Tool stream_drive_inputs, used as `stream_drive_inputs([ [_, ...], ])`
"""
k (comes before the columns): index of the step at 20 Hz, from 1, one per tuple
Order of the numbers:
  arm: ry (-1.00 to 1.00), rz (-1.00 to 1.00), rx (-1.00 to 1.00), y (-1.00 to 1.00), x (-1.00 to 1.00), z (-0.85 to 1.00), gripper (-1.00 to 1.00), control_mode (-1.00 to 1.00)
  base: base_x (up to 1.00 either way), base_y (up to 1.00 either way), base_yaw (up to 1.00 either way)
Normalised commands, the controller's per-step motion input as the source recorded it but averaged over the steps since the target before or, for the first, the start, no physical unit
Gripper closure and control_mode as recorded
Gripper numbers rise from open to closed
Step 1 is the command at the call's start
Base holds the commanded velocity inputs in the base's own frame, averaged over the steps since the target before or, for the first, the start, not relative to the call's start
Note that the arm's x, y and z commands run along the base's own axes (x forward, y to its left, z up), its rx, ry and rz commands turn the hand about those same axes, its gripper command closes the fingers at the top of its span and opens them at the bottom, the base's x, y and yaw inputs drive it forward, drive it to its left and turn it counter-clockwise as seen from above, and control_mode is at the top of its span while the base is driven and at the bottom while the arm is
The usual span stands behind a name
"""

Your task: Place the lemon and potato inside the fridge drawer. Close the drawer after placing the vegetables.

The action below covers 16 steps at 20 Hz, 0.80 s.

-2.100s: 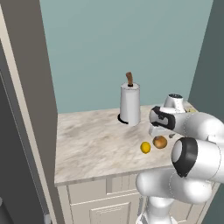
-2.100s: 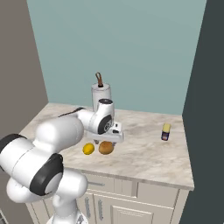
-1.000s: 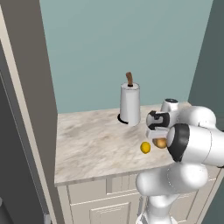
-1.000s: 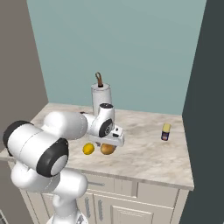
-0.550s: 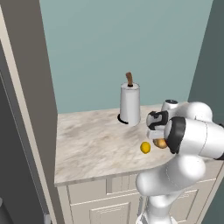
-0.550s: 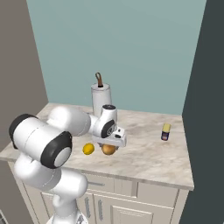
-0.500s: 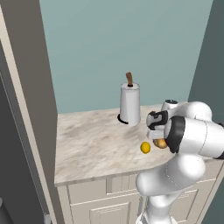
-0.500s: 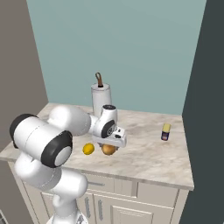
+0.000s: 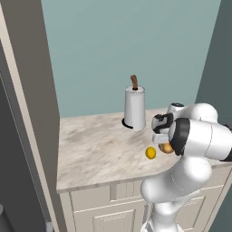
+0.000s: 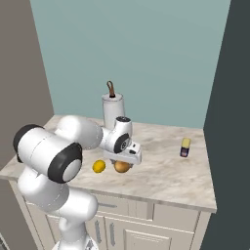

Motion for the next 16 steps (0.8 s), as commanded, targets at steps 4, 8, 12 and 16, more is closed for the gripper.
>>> stream_drive_inputs([
  [4,0.0,0.0,0.02,0.06,-0.14,-0.17,1.0,-1.0,0.0,0.0,0.0],
  [8,-0.12,0.0,0.13,0.0,-0.29,0.51,1.0,-1.0,0.0,0.0,0.0],
  [12,-0.16,0.0,0.14,0.0,-0.37,1.0,1.0,-1.0,0.0,0.0,0.0],
  [16,-0.14,0.0,0.12,0.0,-0.29,1.0,1.0,-1.0,0.0,0.0,0.0],
])
